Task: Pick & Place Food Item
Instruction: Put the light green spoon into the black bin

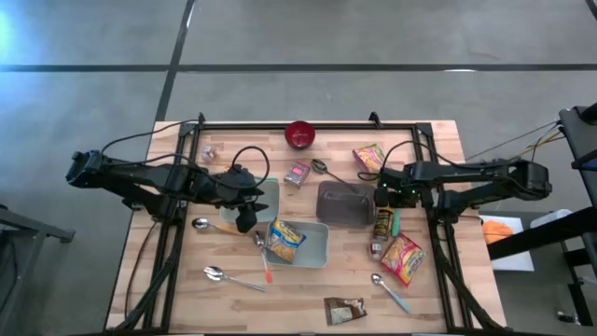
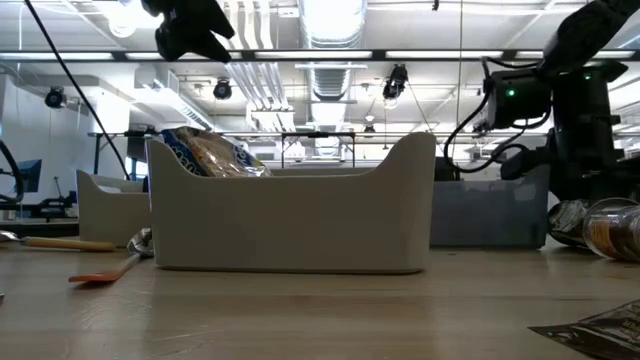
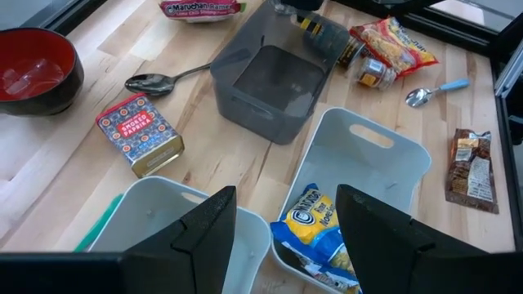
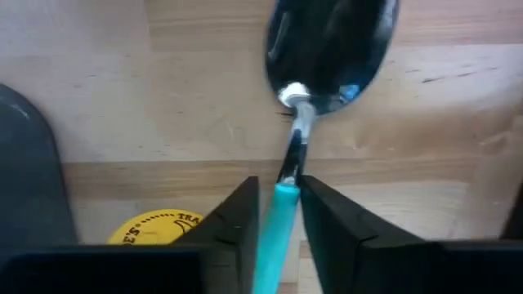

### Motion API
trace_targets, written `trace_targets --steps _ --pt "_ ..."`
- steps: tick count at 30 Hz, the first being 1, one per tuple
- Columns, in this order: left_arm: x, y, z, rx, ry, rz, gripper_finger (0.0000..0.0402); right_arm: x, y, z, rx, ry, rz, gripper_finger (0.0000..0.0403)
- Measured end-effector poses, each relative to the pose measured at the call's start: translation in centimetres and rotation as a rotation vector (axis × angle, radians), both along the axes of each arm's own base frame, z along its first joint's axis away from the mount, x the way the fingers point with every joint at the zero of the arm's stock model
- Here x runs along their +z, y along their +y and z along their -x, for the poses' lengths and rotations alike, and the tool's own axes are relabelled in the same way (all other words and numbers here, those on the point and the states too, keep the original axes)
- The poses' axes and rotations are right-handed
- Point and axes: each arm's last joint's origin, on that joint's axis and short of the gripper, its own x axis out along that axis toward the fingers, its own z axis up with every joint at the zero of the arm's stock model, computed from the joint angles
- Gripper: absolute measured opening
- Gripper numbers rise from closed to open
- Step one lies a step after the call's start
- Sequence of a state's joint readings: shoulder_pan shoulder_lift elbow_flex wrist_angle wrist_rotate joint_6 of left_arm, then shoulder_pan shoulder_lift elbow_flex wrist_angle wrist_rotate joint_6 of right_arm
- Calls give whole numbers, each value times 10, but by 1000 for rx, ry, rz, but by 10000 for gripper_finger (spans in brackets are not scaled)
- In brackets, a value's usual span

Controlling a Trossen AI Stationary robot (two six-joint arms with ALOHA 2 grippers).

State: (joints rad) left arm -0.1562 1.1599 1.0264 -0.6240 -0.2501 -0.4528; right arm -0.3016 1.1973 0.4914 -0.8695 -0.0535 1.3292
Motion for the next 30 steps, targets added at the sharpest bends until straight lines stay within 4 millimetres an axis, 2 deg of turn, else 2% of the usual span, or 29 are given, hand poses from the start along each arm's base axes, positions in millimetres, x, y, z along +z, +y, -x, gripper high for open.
trace_targets --steps 4,10,14,20,30 --pt "0 0 0 0 7 -1 213 -2 1 3 23 14 -4 23" --pt "0 0 0 0 6 -1 213 -3 1 3 22 17 -4 33" --pt "0 0 0 0 7 -1 213 -3 1 3 27 17 -4 17" --pt "-1 0 1 1 10 -2 213 -2 1 4 29 6 0 16" --pt "-2 0 2 1 28 -4 213 19 1 5 35 -83 30 4"
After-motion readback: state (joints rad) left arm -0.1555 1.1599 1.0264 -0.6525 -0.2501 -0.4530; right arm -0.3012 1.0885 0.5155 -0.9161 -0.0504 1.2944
